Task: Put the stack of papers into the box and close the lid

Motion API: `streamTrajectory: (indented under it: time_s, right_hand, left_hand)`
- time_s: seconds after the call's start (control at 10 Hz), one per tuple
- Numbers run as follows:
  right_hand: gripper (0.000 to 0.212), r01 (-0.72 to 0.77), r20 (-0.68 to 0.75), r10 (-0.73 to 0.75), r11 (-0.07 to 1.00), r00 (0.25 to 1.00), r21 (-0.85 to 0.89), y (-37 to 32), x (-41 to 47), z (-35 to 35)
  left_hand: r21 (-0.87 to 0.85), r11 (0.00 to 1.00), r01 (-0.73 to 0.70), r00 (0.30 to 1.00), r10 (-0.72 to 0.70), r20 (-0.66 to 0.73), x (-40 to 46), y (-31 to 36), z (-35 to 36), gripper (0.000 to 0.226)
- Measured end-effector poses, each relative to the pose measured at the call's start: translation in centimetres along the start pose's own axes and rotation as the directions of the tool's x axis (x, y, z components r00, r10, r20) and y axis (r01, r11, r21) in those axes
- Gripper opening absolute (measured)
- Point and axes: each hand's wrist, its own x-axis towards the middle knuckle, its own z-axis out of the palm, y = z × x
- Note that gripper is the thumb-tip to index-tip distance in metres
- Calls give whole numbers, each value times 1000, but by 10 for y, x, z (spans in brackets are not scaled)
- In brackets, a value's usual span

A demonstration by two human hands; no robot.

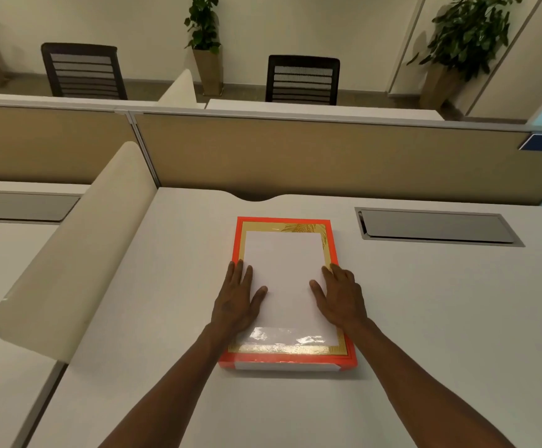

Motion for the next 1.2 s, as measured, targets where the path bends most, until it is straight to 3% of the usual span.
streamTrajectory:
  time_s: [0.1, 0.3, 0.5, 0.8, 1.1, 1.2]
  right_hand:
    - [82, 13, -28, -11, 999, 1000, 47, -2, 22, 4]
    - [100, 30, 22, -30, 1000, 999, 8, 2, 39, 17]
    - [92, 10, -10, -9, 996, 1000, 92, 4, 30, 17]
    - [86, 31, -7, -30, 999, 1000, 43, 14, -51, 38]
    - [94, 35, 38, -38, 996, 999, 84, 9, -51, 17]
    - [92, 17, -4, -17, 995, 1000, 100, 9, -44, -1]
  left_hand:
    - [-1, 1000, 10, 999, -10, -36, 12, -4, 1, 79]
    - [44, 999, -28, 1000, 28, 2, 29, -8, 3, 80]
    - [21, 1000, -23, 999, 24, -26, 24, -10, 6, 82]
    - [87, 996, -28, 1000, 29, -7, -39, -1, 23, 88]
    - [68, 996, -52, 998, 51, 21, -41, 10, 10, 101]
    - [86, 993, -76, 997, 76, -1, -35, 17, 0, 101]
